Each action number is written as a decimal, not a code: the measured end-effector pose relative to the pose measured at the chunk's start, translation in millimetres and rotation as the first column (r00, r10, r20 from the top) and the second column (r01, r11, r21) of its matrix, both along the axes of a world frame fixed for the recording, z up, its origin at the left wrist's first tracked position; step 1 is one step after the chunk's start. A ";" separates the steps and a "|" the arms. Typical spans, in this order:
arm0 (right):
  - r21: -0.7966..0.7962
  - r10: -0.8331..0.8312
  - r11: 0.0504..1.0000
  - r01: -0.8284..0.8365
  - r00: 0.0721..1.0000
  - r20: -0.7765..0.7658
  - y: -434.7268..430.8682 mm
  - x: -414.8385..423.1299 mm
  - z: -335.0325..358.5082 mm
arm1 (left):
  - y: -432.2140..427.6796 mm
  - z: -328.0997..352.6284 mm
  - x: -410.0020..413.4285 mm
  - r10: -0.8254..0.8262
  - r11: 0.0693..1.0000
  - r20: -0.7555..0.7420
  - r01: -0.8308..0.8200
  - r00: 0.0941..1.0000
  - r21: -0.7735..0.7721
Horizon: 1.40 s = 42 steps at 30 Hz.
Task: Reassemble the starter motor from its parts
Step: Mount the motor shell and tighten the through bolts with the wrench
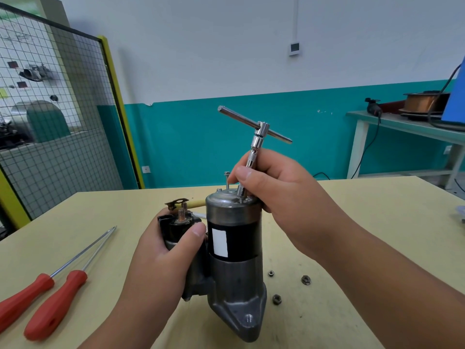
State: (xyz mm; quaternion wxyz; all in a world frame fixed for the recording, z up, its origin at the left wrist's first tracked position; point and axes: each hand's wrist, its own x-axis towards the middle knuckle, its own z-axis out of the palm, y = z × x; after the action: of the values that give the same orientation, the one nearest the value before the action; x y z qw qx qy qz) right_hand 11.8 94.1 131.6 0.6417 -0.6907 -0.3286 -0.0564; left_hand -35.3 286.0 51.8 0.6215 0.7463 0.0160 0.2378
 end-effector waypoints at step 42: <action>-0.034 -0.021 0.999 0.021 1.000 -0.004 -0.5 -0.2 0.1 | 2.3 -4.8 3.3 0.015 1.000 0.008 -0.015 1.000 -0.019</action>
State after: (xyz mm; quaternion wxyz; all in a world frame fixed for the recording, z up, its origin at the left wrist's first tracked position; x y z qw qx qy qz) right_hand 11.6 93.7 131.7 0.6301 -0.7050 -0.3208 -0.0561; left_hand -32.0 288.3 47.0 0.6270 0.7391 0.0214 0.2452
